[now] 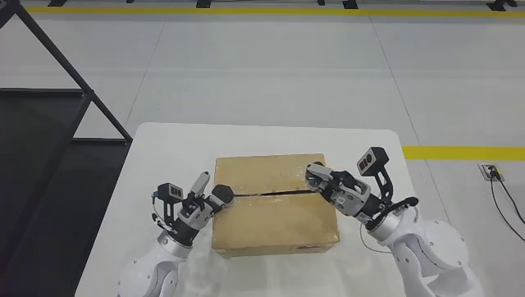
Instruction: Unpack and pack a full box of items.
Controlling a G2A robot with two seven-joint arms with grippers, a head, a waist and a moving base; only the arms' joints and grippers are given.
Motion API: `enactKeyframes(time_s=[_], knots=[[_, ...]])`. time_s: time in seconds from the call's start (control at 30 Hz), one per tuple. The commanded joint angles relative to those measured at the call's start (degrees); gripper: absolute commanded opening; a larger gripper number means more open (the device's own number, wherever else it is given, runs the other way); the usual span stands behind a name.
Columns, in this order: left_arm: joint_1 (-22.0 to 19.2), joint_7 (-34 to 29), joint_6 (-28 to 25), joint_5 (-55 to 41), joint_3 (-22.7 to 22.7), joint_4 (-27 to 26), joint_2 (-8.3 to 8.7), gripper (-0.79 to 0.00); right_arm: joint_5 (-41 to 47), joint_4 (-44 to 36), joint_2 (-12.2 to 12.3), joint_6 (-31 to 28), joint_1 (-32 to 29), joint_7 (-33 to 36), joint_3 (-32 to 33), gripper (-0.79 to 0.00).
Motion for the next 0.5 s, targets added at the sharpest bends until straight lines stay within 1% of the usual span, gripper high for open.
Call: enactKeyframes(time_s=[0.0, 0.23, 0.47], knots=[[-0.02, -0.1, 0.04, 0.07, 0.02, 0.03, -0.01, 0.0, 0.06, -0.59, 0.1, -0.12, -0.62, -0.21, 0.34, -0.785], [-0.12, -0.28, 0.17, 0.21, 0.02, 0.12, -0.06, 0.0, -0.23, -1.94, 0.48, -0.15, -2.86, -0.65, 1.2, -0.785], [-0.2, -0.67, 0.31, 0.53, 0.05, 0.08, -0.09, 0.0, -1.38, -1.69, 1.06, 1.96, -4.08, 0.8, 2.08, -0.785]])
